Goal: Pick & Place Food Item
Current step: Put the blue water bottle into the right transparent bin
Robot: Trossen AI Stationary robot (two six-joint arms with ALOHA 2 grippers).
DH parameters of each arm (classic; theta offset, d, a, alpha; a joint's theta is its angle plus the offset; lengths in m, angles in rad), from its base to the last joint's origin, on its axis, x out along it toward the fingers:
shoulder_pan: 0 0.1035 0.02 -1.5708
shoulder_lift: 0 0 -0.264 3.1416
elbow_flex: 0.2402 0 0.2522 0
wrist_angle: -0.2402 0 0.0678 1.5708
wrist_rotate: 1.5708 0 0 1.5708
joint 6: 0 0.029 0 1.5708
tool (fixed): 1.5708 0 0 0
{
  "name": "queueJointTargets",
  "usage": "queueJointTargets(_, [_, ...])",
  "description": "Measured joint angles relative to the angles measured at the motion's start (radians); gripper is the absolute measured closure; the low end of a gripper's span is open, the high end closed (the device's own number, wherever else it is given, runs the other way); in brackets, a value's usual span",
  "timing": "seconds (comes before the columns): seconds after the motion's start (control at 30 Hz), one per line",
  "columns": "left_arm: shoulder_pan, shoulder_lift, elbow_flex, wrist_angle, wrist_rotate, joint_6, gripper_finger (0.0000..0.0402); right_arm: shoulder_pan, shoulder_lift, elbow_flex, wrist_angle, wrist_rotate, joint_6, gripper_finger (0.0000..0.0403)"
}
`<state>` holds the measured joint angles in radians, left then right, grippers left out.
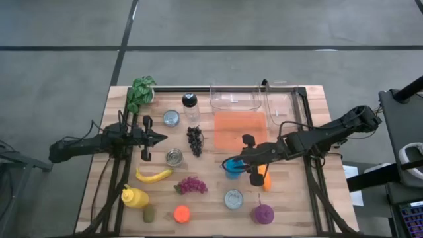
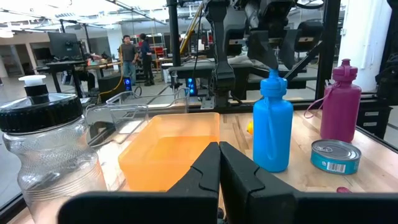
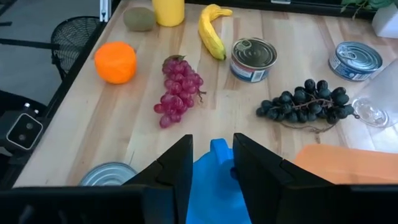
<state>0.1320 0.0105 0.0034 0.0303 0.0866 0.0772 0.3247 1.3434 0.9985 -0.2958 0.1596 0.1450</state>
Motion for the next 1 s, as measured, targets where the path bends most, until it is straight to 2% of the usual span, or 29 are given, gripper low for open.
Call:
queueJointTargets(0.37, [0.0, 0.0, 0.0, 0.0, 0.0, 0.0, 0.0395, 0.0, -0.026, 0.006, -0.014, -0.003, -0.014, 0.0309])
queueJointTargets(1.0, [0.0, 0.0, 0.0, 0.0, 0.0, 0.0, 0.0395, 0.0, -0.008, 0.005, -0.022, 0.0, -0.023, 0.0284])
